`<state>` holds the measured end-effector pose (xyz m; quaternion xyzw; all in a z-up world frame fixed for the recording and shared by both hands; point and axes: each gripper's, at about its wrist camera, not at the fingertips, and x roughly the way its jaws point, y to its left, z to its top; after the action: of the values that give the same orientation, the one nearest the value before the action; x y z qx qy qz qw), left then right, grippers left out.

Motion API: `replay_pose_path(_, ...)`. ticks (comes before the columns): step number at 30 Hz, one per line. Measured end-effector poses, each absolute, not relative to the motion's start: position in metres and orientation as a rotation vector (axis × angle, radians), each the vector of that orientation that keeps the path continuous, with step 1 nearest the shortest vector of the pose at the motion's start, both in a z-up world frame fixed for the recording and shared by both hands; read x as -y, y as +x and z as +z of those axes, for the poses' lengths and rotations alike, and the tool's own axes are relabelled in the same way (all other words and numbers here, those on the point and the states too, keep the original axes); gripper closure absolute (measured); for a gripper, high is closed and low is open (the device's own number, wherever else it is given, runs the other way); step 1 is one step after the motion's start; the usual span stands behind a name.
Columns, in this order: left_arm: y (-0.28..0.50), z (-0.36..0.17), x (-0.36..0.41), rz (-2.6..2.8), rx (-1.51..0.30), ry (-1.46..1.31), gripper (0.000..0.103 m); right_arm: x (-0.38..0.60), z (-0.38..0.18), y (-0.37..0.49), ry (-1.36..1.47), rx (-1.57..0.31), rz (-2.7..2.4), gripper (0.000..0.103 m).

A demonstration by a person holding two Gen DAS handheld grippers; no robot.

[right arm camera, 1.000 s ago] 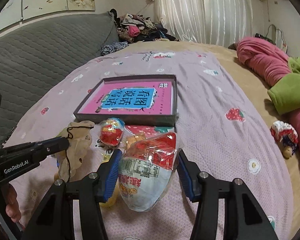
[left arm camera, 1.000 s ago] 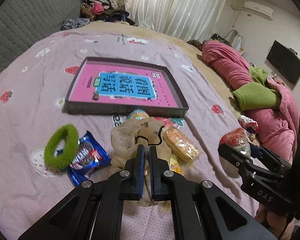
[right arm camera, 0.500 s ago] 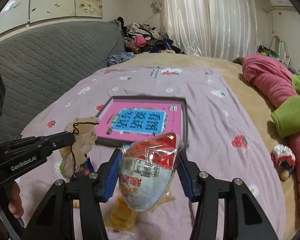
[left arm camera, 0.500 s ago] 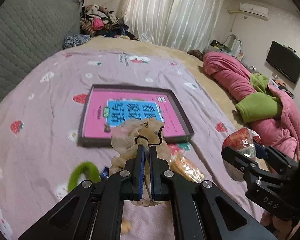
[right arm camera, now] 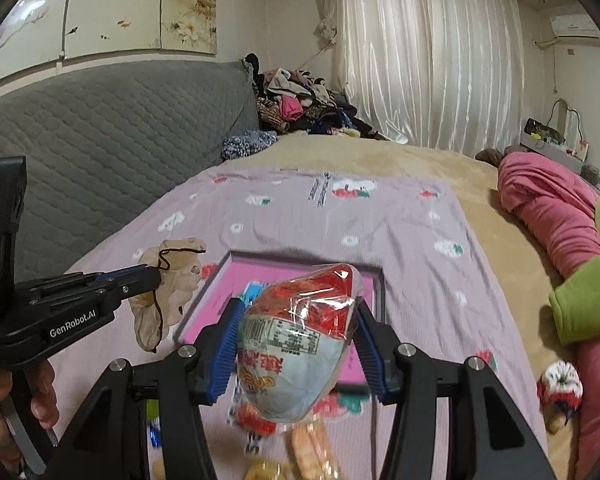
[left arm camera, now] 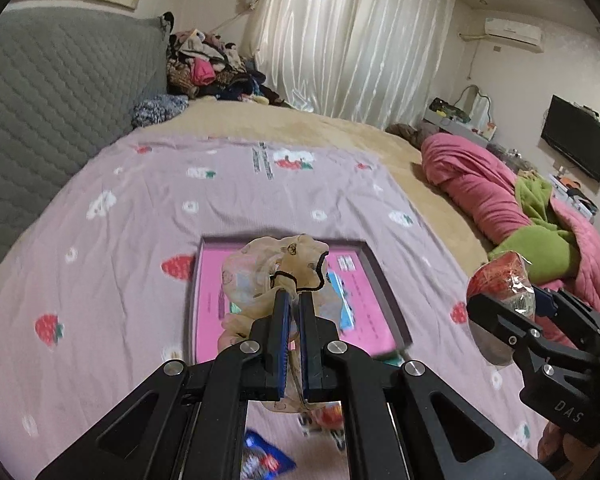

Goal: Organize objects
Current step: 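Carry the pouch and candy into the tray with both tools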

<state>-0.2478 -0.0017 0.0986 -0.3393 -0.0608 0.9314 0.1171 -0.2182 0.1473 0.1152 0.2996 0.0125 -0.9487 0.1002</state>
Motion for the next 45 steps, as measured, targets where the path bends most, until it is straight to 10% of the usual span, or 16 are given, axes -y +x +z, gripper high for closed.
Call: replay_pose_path(45, -0.482, -0.056, -0.016, 2.630, 0.116, -1.450, 0.098, -0.160, -0.044, -0.473, 1.373, -0.002, -2.627, 0.050)
